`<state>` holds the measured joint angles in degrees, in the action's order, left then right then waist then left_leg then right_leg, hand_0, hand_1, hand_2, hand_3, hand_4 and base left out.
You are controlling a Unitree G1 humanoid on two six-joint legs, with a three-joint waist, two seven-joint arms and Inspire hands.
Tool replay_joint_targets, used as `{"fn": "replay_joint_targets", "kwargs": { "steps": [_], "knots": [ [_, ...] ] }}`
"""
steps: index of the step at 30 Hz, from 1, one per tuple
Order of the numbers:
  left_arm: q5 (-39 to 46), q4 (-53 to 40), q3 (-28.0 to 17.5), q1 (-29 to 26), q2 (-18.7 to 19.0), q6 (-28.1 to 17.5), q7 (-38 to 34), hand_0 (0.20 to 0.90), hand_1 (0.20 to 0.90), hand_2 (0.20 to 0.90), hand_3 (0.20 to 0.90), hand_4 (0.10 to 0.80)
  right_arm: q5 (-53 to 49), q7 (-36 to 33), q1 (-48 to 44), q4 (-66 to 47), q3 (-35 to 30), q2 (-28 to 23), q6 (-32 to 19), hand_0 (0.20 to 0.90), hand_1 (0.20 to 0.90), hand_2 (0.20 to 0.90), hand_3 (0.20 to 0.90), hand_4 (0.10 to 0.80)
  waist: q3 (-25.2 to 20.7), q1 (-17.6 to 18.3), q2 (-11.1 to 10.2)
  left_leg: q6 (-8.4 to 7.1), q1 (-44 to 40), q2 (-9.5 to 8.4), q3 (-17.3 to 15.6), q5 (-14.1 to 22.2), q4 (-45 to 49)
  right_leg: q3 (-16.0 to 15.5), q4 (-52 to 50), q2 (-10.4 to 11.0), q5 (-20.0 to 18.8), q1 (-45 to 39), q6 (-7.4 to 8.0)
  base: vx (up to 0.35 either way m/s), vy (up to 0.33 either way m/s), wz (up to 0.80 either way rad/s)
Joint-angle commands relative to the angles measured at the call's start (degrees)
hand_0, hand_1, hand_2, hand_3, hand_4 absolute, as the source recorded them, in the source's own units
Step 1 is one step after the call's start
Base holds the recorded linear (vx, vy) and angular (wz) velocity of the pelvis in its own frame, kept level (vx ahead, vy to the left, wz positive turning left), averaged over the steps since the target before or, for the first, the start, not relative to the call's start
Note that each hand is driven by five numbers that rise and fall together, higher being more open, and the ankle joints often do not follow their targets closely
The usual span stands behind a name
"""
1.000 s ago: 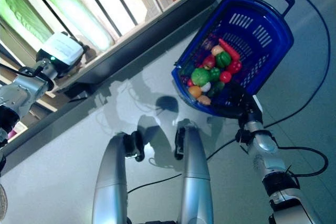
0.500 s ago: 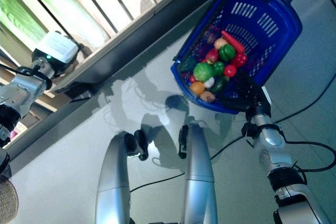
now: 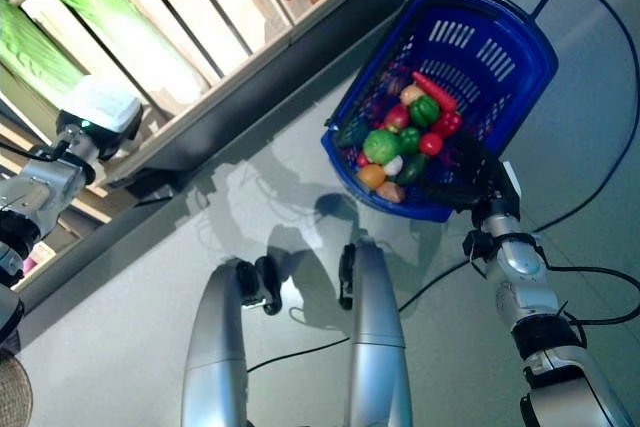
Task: Put vegetables into the basket
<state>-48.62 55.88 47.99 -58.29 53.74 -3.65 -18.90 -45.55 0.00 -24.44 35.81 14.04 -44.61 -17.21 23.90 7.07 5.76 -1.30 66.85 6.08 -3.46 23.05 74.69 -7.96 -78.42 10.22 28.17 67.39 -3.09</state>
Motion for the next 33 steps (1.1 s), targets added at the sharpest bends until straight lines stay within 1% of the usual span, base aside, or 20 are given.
{"fn": "replay_joint_targets", "kwargs": {
  "steps": [1,4,8,10,11,14,16,18,20,25,29,33],
  "knots": [
    [1.95,6.38,0.07,5.43,4.19,0.46,1.25,0.3,0.3,0.3,0.3,0.4,-2.74,-0.1,-3.05,-2.51,-4.99,-2.15,-7.87,0.9,0.9,0.9,0.9,0.8,1.72,-1.45,-4.02,3.94,-4.73,-1.09,-4.3,-1.4,-8.83,2.23,9.76,0.42,-7.11,-4.56,-0.03,-0.003,-0.001,-0.05],
    [2.03,6.41,0.36,4.95,4.27,-0.23,-0.63,0.3,0.3,0.3,0.3,0.4,-3.14,0.28,-3.43,-2.05,-4.68,-2.18,-7.8,0.9,0.9,0.9,0.9,0.8,1.54,-1.44,-4.06,3.89,-6.16,-0.97,-4.52,-1.34,-9.68,2.23,10.57,0.18,-7.07,-5.97,-0.08,0.006,-0.006,-0.06],
    [2.3,6.26,0.21,4.6,4.46,-1.25,-5.84,0.3,0.3,0.3,0.3,0.4,-3.82,1.32,-4.05,-1.15,-4.2,-2.23,-7.48,0.9,0.9,0.9,0.9,0.8,1.28,-1.46,-4.07,3.68,-8.68,-0.86,-4.97,-1.36,-11.3,2.35,11.87,-0.17,-7.01,-8.23,-0.14,0.01,-0.001,-0.05],
    [2.35,4.93,-0.35,4.62,4.68,-1.54,-9.43,0.3,0.3,0.3,0.3,0.4,-4.1,1.54,-3.87,-1.36,-3.82,-2.11,-7.33,0.9,0.9,0.9,0.9,0.8,0.9,-1.55,-4.04,3.46,-10.46,-0.79,-5.35,-1.56,-12.61,2.21,13.04,-0.32,-7.06,-9.97,-0.14,0.012,0.001,-0.04],
    [2.43,4.51,-0.47,4.66,4.77,-1.66,-10.14,0.3,0.3,0.3,0.3,0.4,-4.08,1.57,-3.7,-1.41,-3.81,-2.01,-7.38,0.9,0.9,0.9,0.9,0.8,0.88,-1.58,-4.01,3.38,-11.1,-0.79,-5.45,-1.69,-13.1,2.15,13.53,-0.38,-7.16,-10.62,-0.12,0.019,0.005,-0.06],
    [2.03,1.68,-1.87,4.35,6.16,-2.58,-15.14,0.3,0.3,0.3,0.3,0.4,-4.22,2.43,-2.45,-1.78,-3.98,-1.71,-7.65,0.9,0.9,0.9,0.9,0.8,0.0,-1.73,-3.87,3.16,-14.18,-0.8,-6.11,-1.89,-15.4,1.98,15.47,-0.42,-7.18,-13.5,-0.07,0.018,0.014,-0.05],
    [2.34,0.87,-2.21,4.32,6.81,-2.98,-16.92,0.3,0.3,0.3,0.3,0.4,-4.26,2.74,-1.95,-1.98,-4.01,-1.74,-7.65,0.9,0.9,0.9,0.9,0.8,-0.42,-1.73,-3.85,3.15,-14.7,-0.76,-6.27,-1.79,-15.59,1.96,15.64,-0.39,-7.06,-13.98,-0.13,0.008,0.006,-0.02],
    [3.38,-0.71,-3.27,4.6,7.91,-3.23,-19.22,0.3,0.3,0.3,0.3,0.4,-4.29,3.14,-0.96,-2.14,-4.39,-1.73,-7.75,0.9,0.9,0.9,0.9,0.8,-0.87,-1.85,-3.8,3.14,-15.79,-0.79,-6.55,-1.63,-15.99,1.84,15.94,-0.21,-6.92,-14.99,-0.17,0.025,0.004,-0.01],
    [6.56,-2.7,-5.25,5.41,9.09,-4.06,-21.24,0.3,0.3,0.3,0.3,0.4,-4.05,3.23,0.41,-2.46,-5.18,-1.71,-7.44,0.9,0.9,0.9,0.9,0.8,-1.35,-2.04,-3.77,3.03,-17.07,-1.04,-6.71,-1.61,-16.66,1.72,16.4,0.03,-6.88,-16.2,-0.09,0.053,0.008,-0.01],
    [9.47,-5.19,-7.44,5.81,10.12,-5.43,-23.72,0.3,0.3,0.3,0.3,0.4,-4.5,4.35,1.23,-1.55,-6.03,-1.89,-6.95,0.9,0.9,0.9,0.9,0.8,-1.82,-2.15,-3.63,3.38,-16.43,-1.06,-6.78,-0.73,-15.39,1.97,15.17,0.25,-6.12,-15.45,-0.38,0.0,0.0,0.0],
    [10.36,-7.3,-8.9,6.68,9.65,-4.3,-24.29,0.3,0.3,0.3,0.3,0.4,-4.06,4.76,2.35,-2.01,-6.36,-1.32,-6.75,0.9,0.9,0.9,0.9,0.8,-1.58,-1.94,-3.85,3.44,-17.16,-1.22,-6.95,-0.29,-15.44,2.06,15.24,0.1,-5.82,-16.11,-0.31,0.006,0.001,0.01],
    [11.67,-7.58,-9.46,6.91,9.78,-4.77,-25.41,0.3,0.3,0.3,0.3,0.4,-4.31,5.08,2.42,-1.64,-6.34,-1.78,-6.31,0.9,0.9,0.9,0.9,0.8,-1.53,-1.84,-3.95,3.38,-17.95,-1.26,-7.08,-0.1,-15.61,2.08,15.3,0.21,-5.68,-16.77,-0.21,0.008,0.003,0.0]
  ]
}}
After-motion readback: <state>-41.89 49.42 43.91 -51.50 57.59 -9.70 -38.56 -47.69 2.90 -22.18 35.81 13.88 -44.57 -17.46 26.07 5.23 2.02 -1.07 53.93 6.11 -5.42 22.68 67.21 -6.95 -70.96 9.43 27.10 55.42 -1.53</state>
